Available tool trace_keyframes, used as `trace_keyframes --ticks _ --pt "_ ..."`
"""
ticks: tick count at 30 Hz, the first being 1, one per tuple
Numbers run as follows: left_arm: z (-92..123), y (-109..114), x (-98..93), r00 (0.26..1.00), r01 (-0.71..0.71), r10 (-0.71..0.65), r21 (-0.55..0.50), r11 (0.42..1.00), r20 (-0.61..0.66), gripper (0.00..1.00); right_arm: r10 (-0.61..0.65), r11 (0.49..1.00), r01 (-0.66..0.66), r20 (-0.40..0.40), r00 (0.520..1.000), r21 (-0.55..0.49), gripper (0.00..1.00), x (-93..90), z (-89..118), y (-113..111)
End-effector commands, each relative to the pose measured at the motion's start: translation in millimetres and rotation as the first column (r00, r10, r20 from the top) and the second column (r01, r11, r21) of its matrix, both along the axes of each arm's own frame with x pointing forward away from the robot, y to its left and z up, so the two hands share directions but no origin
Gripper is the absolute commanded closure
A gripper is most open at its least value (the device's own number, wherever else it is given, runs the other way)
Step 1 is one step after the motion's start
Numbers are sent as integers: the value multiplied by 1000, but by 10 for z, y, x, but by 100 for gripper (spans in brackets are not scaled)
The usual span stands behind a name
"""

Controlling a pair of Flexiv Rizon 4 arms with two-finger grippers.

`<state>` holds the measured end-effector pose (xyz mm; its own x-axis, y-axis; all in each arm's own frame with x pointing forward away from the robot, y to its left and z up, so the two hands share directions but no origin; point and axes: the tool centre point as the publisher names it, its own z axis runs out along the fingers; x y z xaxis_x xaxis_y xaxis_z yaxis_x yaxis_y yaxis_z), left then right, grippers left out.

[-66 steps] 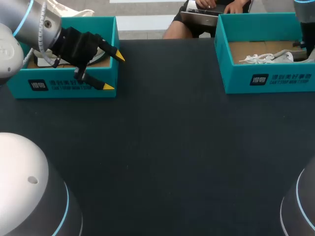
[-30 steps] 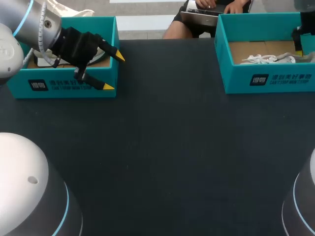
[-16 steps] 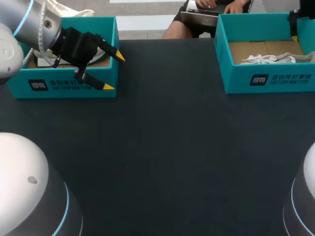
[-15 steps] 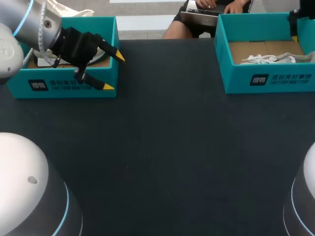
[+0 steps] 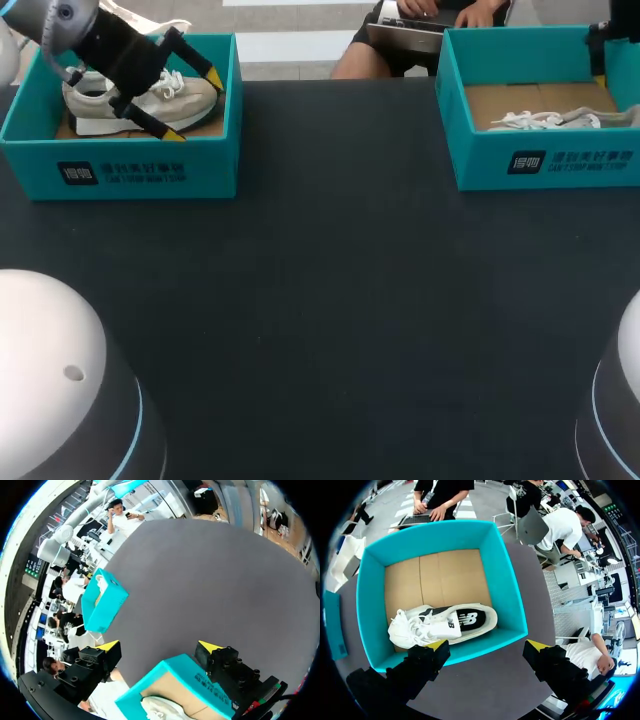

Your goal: Take the shoe out of the shoebox, open the shoe tongue, remove and reinsert the insole, then place the shoe into the shoebox

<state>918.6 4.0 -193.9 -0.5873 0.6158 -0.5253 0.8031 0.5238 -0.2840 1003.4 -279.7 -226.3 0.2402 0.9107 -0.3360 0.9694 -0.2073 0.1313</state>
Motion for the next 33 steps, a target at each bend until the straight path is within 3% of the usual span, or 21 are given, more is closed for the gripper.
trace_keyframes --ticks 1,3,4,20,21,24,33 --pt "-18 168 133 790 290 -537 592 752 296 0 1 1000 -1 2 1000 1 0 -7 2 -2" --pt "-51 268 238 704 197 -588 687 700 398 0 1 1000 -1 2 1000 1 0 -7 2 -2" --pt "-52 309 298 675 179 -593 682 709 439 0 1 1000 -1 2 1000 1 0 -7 2 -2" --pt "-52 309 298 675 179 -593 682 709 439 0 1 1000 -1 2 1000 1 0 -7 2 -2" --pt "-56 326 318 646 190 -617 688 700 449 0 1 1000 -1 2 1000 1 0 -7 2 -2" --pt "-48 425 530 617 167 -651 734 658 443 0 1 1000 -1 2 1000 1 0 -7 2 -2" --pt "-54 1008 1279 649 124 -672 822 555 356 0 1 1000 -1 2 1000 1 0 -7 2 -2"
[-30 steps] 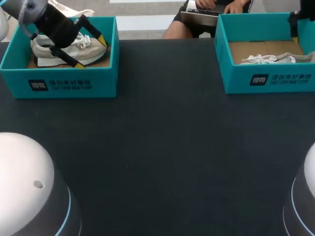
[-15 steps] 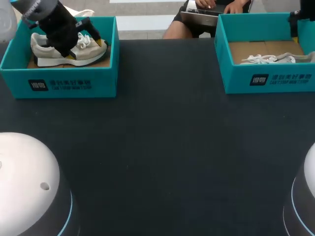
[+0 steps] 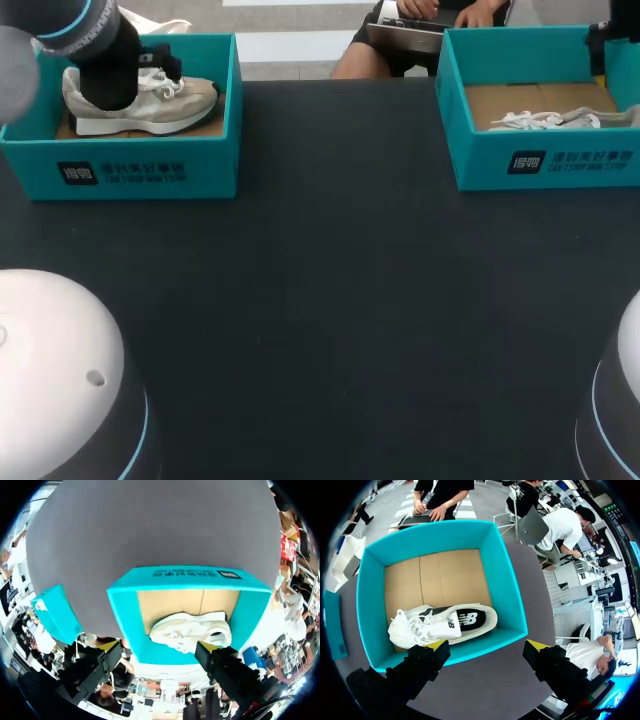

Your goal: Take the shoe out of the shoebox, open the shoe tongue, remove and reinsert the insole, then place the shoe into the shoebox

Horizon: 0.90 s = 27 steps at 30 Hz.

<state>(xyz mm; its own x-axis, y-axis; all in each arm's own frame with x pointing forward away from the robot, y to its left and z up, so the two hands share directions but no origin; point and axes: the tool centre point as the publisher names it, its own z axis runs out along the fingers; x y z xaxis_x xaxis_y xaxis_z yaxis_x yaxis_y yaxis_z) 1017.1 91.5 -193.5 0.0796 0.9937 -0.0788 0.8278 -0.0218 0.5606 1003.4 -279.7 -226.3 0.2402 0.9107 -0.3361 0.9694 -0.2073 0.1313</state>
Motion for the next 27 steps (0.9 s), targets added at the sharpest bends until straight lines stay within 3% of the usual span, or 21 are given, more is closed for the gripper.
trace_keyframes --ticks 1,8,13,27 --pt "-67 199 346 999 4 -11 156 988 47 0 1 1000 -1 2 1000 1 0 -7 2 -2" --pt "-86 714 640 999 -53 53 228 972 9 0 1 1000 -1 2 1000 1 0 -7 2 -2" --pt "-215 1099 853 993 -103 113 282 954 -19 0 1 1000 -1 2 1000 1 0 -7 2 -2" --pt "-501 1807 1200 970 -150 207 360 921 -124 0 1 1000 -1 2 1000 1 0 -7 2 -2"
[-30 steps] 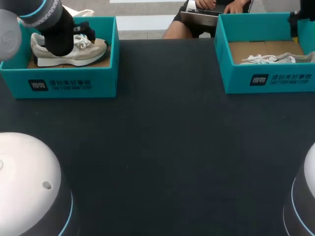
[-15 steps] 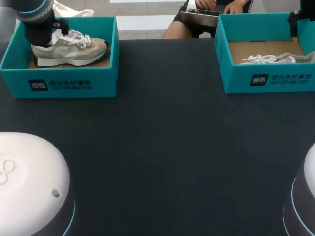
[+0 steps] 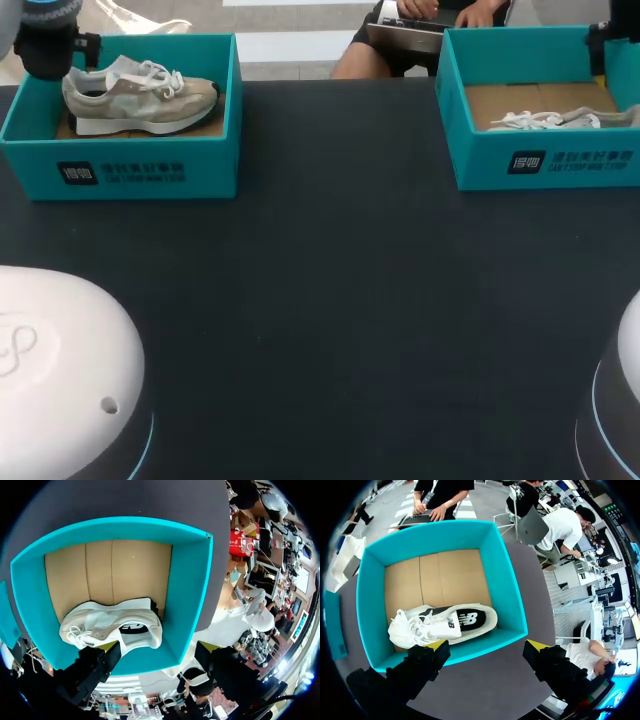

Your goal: Take the shoe out of the shoebox, open the shoe tongue, remove and reinsert the insole, then place the shoe into the shoebox

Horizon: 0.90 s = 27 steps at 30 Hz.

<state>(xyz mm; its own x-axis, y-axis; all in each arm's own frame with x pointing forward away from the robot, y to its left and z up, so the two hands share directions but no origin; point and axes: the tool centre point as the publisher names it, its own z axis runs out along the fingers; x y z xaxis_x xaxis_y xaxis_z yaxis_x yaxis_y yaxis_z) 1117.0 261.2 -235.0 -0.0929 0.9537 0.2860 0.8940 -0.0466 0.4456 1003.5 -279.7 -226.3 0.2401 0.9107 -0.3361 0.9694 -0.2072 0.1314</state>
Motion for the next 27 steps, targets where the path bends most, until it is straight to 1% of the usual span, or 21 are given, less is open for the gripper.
trace_keyframes --ticks 1,6,10,15,17,19,20,21,22,23,24,25,26,27 --pt "-115 148 236 999 -17 17 -3 1000 -42 0 0 1000 0 2 1000 1 0 -7 2 -2" --pt "-229 219 365 997 -10 7 -34 999 -79 0 0 1000 0 2 1000 1 0 -7 2 -2" --pt "-357 154 492 992 -34 26 -66 997 -127 0 0 1000 0 2 1000 1 0 -7 2 -2" --pt "-492 85 585 986 -37 19 -108 993 -168 0 0 1000 0 2 1000 1 0 -7 2 -2" --pt "-527 84 625 985 -27 6 -122 992 -170 9 0 1000 0 2 1000 1 0 -7 2 -2" --pt "-553 91 663 984 -19 -5 -138 990 -177 8 0 1000 0 2 1000 1 0 -7 2 -2" --pt "-569 98 682 984 -19 -6 -139 990 -178 11 0 1000 0 2 1000 1 0 -7 2 -2" --pt "-587 104 703 983 -18 -7 -140 990 -182 10 0 1000 0 2 1000 1 0 -7 2 -2" --pt "-598 109 723 982 -19 -10 -151 988 -186 13 0 1000 0 2 1000 1 0 -7 2 -2" --pt "-606 113 747 981 -27 -5 -164 986 -193 18 0 1000 0 2 1000 1 0 -7 2 -2" --pt "-614 116 769 980 -37 1 -176 984 -200 28 0 1000 0 2 1000 1 0 -7 2 -2" --pt "-630 123 786 979 -48 10 -181 982 -205 44 0 1000 0 2 1000 1 0 -7 2 -2" --pt "-663 136 795 977 -51 13 -177 983 -213 47 0 1000 0 2 1000 1 0 -7 2 -2" --pt "-682 142 793 975 -57 18 -172 983 -221 47 0 1000 0 2 1000 1 0 -7 2 -2"
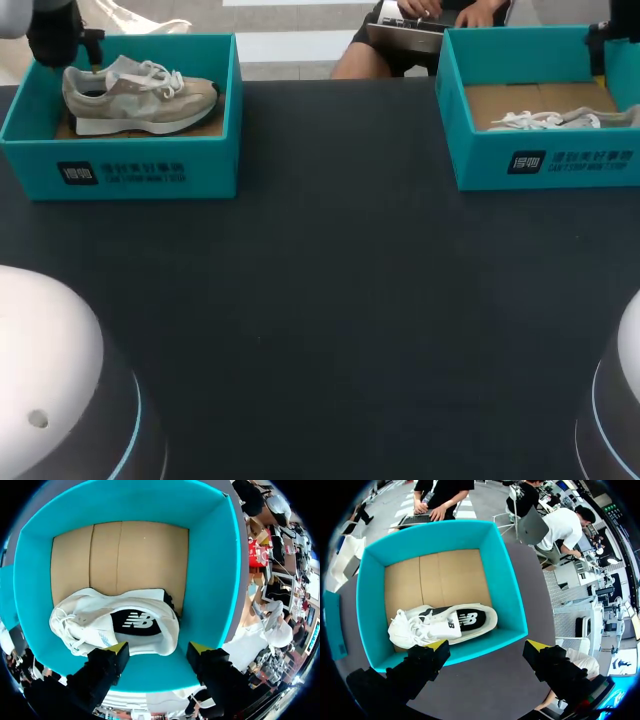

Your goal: Take the shoe out of the shoebox, open the shoe tongue, remove and reinsert the insole, then place the shoe into the shoebox

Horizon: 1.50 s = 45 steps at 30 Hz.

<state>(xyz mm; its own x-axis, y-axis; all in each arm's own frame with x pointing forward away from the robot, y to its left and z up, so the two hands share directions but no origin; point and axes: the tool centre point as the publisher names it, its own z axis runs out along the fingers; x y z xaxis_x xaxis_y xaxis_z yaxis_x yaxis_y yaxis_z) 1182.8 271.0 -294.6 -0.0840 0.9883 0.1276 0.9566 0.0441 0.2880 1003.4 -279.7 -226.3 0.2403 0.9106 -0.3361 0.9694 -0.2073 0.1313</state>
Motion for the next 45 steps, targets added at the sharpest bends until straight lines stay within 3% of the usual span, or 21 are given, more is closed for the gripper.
trace_keyframes --ticks 1,4,13,28,33,35,40,45 --pt "-108 56 133 998 -13 12 -10 1000 -64 47 1 1000 -1 2 1000 1 0 -7 2 -2" --pt "-140 93 109 997 -19 18 -10 1000 -73 51 1 1000 -1 2 1000 1 0 -7 2 -2" --pt "-221 215 82 994 -45 45 1 999 -102 51 1 1000 -1 2 1000 1 0 -7 2 -2" --pt "-598 315 121 978 -83 90 45 996 -190 56 1 1000 -1 2 1000 1 0 -7 2 -2" --pt "-640 321 160 976 -82 93 61 995 -198 71 1 1000 -1 2 1000 1 0 -7 2 -2" --pt "-651 319 163 976 -73 86 70 995 -201 99 1 1000 -1 2 1000 1 0 -7 2 -2" --pt "-587 327 122 980 -62 73 64 996 -186 100 1 1000 -1 2 1000 1 0 -7 2 -2" --pt "-210 280 16 992 -8 14 45 999 -128 100 1 1000 -1 2 1000 1 0 -7 2 -2"
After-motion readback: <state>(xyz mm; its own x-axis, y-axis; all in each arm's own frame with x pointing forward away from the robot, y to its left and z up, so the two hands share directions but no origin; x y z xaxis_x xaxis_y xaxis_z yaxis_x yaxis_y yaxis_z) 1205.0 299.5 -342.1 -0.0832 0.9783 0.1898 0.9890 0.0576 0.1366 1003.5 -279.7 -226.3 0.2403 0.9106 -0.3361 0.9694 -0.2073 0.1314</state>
